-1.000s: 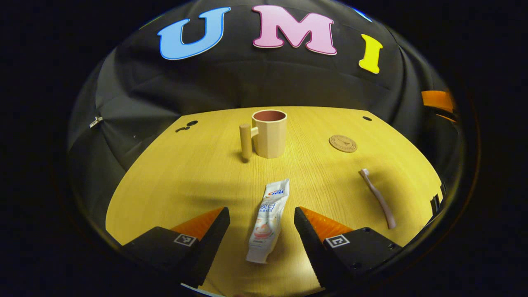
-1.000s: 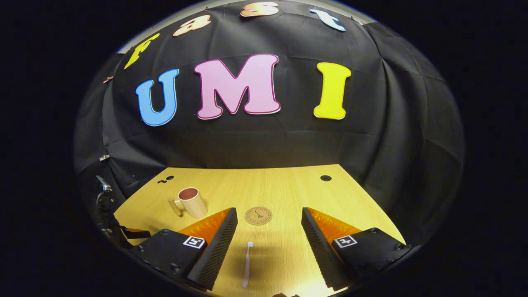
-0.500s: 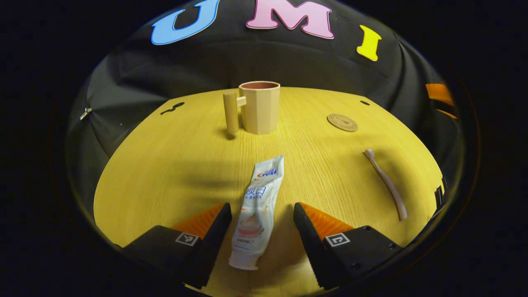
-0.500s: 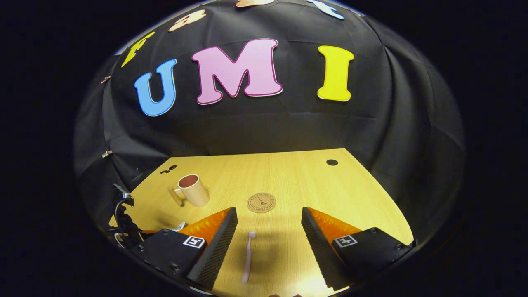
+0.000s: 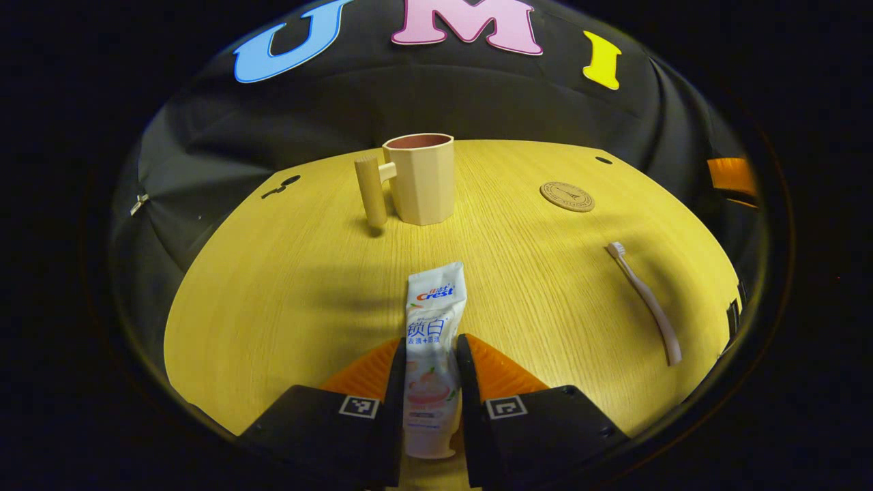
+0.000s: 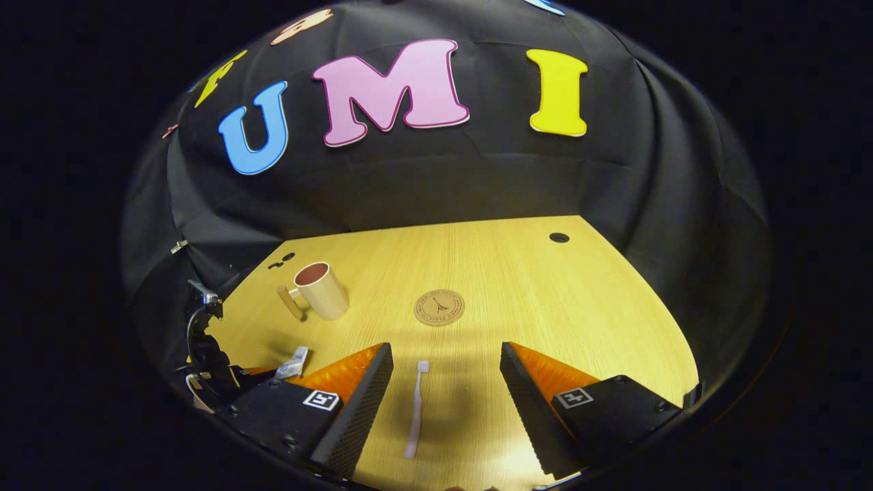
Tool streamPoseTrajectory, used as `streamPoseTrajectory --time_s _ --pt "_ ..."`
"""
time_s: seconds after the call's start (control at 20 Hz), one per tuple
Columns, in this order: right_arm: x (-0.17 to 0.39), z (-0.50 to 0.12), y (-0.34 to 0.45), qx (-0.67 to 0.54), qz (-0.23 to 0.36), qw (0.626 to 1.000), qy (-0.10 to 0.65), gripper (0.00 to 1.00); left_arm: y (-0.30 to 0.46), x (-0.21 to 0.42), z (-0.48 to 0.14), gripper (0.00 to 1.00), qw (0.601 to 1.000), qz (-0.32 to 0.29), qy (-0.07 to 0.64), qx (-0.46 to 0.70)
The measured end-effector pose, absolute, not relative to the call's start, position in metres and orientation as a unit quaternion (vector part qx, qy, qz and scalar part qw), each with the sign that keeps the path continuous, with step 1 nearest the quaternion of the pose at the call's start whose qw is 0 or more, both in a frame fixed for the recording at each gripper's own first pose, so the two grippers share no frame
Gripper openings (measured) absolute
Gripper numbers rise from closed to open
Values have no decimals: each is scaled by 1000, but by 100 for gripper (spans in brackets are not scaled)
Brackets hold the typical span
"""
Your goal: Put the toothbrush and toothpaste on the desktop into the cup, then pick up the cup and place it on the coaster on the desktop.
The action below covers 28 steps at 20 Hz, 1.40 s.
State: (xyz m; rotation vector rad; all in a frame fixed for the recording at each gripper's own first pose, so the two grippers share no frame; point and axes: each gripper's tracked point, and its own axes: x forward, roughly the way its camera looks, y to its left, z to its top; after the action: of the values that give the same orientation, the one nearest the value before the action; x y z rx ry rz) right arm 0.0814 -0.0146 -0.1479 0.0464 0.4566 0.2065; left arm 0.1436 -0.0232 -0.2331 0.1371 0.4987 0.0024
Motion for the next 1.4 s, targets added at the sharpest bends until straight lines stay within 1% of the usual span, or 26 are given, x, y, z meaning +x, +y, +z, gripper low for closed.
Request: streamPoseTrajectory --time_s 0.1,0.15,0.25,0.3,0.4,0.6,0.75,0.95,1.1,1.2,1.4 --pt "78 -160 -13 18 106 963 245 98 -26 141 -233 43 967 0 245 76" --pt "75 -167 -12 14 108 961 256 98 -28 138 -233 37 966 4 245 83" --pt "70 -178 -11 8 112 955 274 98 -30 138 -232 30 964 11 241 113" --pt "69 -182 -11 8 113 953 282 98 -33 136 -232 24 963 10 237 130" --pt "68 -189 -10 9 114 949 293 98 -40 134 -232 22 961 -5 238 141" --pt "69 -201 -12 2 109 945 309 97 -40 130 -233 21 964 -9 240 115" --pt "69 -213 -12 -3 104 941 323 98 -31 122 -220 20 972 6 228 63" --pt "65 -237 -9 -22 99 930 354 98 -8 104 -203 20 976 21 213 43" --pt "65 -252 0 -30 99 924 368 98 9 90 -201 20 976 41 213 27" --pt "64 -262 5 -36 98 920 378 98 17 80 -206 20 974 49 221 28" --pt "59 -286 12 -42 85 909 407 98 15 69 -208 20 974 33 218 57"
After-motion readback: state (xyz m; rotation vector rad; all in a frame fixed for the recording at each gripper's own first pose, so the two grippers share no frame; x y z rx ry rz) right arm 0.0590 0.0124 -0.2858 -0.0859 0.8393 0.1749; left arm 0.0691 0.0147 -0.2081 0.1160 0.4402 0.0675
